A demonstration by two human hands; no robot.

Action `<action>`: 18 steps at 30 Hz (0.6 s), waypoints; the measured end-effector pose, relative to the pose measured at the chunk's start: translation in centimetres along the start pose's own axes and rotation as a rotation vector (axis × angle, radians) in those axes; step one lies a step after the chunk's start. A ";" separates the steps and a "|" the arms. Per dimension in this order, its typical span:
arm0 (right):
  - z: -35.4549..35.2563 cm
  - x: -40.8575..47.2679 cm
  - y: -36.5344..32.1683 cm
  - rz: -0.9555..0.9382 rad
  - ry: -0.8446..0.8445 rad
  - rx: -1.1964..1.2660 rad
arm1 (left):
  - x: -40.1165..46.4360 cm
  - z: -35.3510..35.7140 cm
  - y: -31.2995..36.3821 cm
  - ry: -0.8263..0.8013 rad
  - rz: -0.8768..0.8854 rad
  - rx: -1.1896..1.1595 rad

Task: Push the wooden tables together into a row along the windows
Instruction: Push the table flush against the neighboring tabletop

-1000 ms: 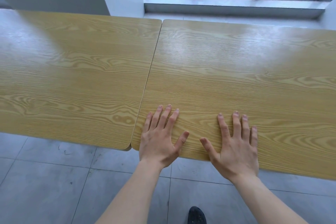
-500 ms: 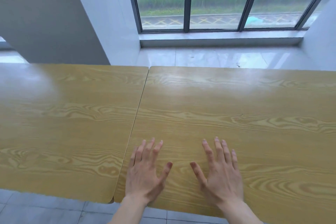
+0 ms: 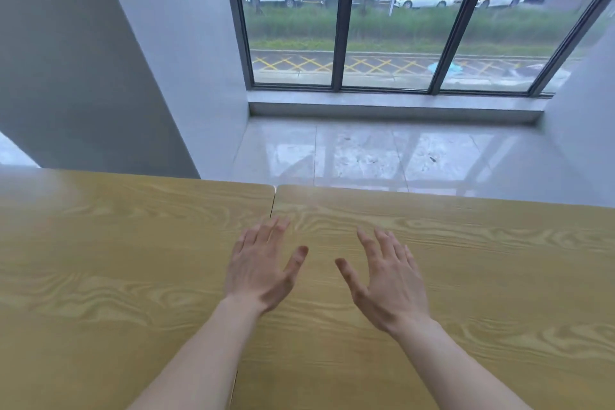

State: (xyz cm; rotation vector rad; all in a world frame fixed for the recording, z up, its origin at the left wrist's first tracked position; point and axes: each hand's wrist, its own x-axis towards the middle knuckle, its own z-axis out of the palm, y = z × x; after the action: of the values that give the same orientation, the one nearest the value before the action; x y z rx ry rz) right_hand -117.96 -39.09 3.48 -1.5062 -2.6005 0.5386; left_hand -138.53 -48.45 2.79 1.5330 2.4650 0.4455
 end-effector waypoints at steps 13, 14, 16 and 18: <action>5.8 20.5 -1.0 0.137 0.009 -0.036 | 20.7 6.8 -2.2 -0.131 0.178 -0.009; 6.1 21.3 -0.8 0.128 0.006 -0.064 | 21.6 7.4 -2.3 -0.140 0.182 -0.012; 6.8 22.3 -0.7 0.124 0.000 -0.084 | 22.7 8.4 -2.6 -0.169 0.180 -0.016; 7.7 22.7 -0.7 0.138 -0.005 -0.062 | 23.1 9.1 -3.2 -0.188 0.175 -0.016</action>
State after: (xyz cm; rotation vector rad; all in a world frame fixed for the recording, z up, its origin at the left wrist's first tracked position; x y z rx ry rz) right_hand -132.04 -22.02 -5.68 -1.7145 -2.5528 0.4789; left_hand -148.39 -27.75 -7.16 1.7073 2.1928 0.3319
